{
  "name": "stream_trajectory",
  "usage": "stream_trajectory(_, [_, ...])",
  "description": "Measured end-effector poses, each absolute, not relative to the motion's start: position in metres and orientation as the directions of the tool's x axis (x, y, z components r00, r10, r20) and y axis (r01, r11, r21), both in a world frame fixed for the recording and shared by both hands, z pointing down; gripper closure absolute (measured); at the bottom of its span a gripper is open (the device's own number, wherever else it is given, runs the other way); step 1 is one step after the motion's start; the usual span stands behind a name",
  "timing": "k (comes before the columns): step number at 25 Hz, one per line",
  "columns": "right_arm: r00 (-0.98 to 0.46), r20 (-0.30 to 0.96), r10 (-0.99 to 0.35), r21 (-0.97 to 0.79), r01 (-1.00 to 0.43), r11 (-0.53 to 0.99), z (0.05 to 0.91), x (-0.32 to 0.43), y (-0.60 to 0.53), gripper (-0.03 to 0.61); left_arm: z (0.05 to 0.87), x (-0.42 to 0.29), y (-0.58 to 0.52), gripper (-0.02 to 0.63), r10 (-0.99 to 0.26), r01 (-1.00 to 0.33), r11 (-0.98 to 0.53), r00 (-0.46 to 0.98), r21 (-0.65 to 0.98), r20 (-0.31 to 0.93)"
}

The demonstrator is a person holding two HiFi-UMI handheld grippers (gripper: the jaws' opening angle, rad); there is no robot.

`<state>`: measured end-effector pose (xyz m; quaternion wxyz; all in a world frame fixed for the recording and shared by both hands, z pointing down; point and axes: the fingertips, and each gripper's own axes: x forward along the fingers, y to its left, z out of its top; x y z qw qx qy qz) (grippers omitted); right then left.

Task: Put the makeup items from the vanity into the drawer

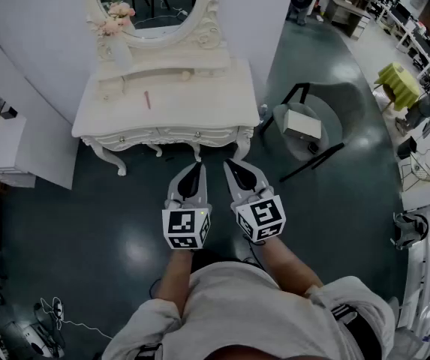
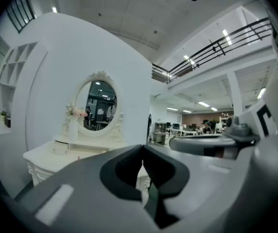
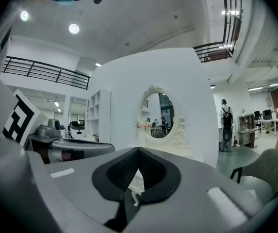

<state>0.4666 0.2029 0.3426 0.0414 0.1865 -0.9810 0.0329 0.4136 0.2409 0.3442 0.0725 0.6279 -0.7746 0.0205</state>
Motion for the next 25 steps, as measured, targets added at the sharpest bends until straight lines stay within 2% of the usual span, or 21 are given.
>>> stream_trajectory(8, [-0.918,0.129,-0.376,-0.03,-0.382,0.924,0.353,0.368,0.219,0.58,0.348,0.319,0.258,0.611,-0.974,-0.979,0.19,-0.178,0.076,0.14])
stream_trajectory(12, [-0.904,0.16,-0.397,-0.017,-0.404,0.914,0.361,0.342,0.216,0.58,0.355,0.29,0.257,0.611,-0.973,-0.976,0.19,-0.173,0.106,0.151])
stream_trajectory(17, [-0.857,0.233,-0.459,0.017,-0.469,0.883,0.383,0.321,0.181,0.578,0.366,0.262,0.239,0.611,-0.972,-0.975,0.185,-0.164,0.122,0.168])
stream_trajectory(25, [-0.857,0.293,-0.423,0.015,-0.438,0.899,0.411,0.249,0.112,0.578,0.392,0.193,0.172,0.611,-0.961,-0.977,0.177,-0.145,0.12,0.236])
